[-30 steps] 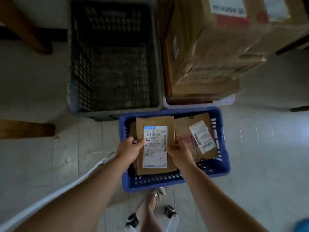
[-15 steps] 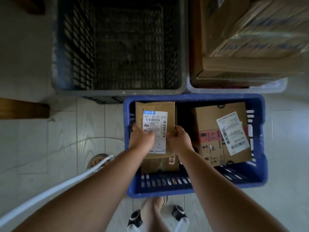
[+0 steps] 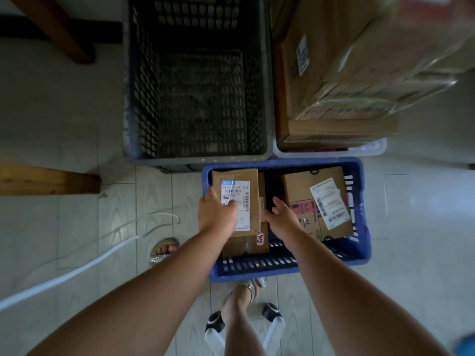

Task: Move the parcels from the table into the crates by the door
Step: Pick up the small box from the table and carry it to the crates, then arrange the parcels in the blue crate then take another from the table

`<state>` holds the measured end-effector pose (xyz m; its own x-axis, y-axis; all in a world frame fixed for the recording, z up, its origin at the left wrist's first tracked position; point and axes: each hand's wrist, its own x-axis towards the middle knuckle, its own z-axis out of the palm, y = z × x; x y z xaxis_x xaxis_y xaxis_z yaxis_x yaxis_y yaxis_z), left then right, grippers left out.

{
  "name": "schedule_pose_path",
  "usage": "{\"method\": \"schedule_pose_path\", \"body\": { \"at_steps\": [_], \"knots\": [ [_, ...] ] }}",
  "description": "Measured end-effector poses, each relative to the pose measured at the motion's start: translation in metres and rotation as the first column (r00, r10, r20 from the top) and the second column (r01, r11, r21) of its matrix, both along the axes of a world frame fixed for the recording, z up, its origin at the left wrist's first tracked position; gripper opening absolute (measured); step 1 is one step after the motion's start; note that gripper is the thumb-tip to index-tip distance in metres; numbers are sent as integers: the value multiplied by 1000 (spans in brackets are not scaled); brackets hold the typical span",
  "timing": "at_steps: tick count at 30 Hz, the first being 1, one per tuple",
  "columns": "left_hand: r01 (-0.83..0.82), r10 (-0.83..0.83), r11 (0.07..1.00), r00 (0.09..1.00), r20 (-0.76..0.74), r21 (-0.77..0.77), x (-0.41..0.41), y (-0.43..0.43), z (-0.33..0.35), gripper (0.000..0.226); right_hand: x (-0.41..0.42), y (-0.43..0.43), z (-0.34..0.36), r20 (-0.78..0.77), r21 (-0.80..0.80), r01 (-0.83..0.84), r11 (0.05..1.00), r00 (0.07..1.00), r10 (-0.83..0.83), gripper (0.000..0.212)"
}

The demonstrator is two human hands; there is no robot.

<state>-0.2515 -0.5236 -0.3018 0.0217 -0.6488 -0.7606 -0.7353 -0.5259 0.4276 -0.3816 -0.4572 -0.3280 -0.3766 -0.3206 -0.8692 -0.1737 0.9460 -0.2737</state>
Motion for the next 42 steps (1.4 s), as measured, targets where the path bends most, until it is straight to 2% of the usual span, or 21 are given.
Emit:
{"method": "schedule_pose_path", "body": {
  "at_steps": [4, 9, 12, 17, 22, 25, 28, 30, 35, 42],
  "knots": [
    [39, -39, 999, 996, -80, -1, 9, -19, 64, 55, 4, -10, 73, -77, -40, 30, 999, 996, -33, 59],
    [54, -59, 998, 981, -186, -29, 24, -48, 179, 62, 23, -23, 188, -94, -172, 227, 959, 965, -245, 48],
    [64, -89, 992, 967, -241, -108, 36, -66, 249, 60, 37, -30, 254, -12, -274, 398, 876, 909, -417, 42],
    [-34, -39, 982, 927, -373, -186, 62, -85, 343, 58, 72, -51, 350, 89, -389, 498, 775, 857, -507, 42],
    [-88, -39, 970, 864, -503, -225, 81, -95, 403, 56, 91, -71, 418, 107, -592, 414, 691, 891, -442, 50],
    [-120, -84, 945, 810, -580, -304, 98, -104, 443, 53, 100, -91, 462, 61, -699, 302, 648, 928, -367, 49],
    [-226, -82, 880, 795, -601, -418, 122, -118, 481, 49, 116, -121, 499, 68, -780, 242, 577, 949, -307, 45],
    [-312, -34, 845, 779, -627, -434, 144, -127, 503, 46, 134, -141, 521, 87, -812, 214, 543, 964, -250, 43],
    [-405, 26, 769, 793, -608, -495, 212, -154, 534, 44, 193, -186, 553, 99, -854, 150, 498, 987, -127, 34],
    [-479, 117, 668, 824, -555, -569, 332, -221, 539, 45, 301, -272, 563, 42, -878, 30, 478, 999, 16, 33]
  ]
}}
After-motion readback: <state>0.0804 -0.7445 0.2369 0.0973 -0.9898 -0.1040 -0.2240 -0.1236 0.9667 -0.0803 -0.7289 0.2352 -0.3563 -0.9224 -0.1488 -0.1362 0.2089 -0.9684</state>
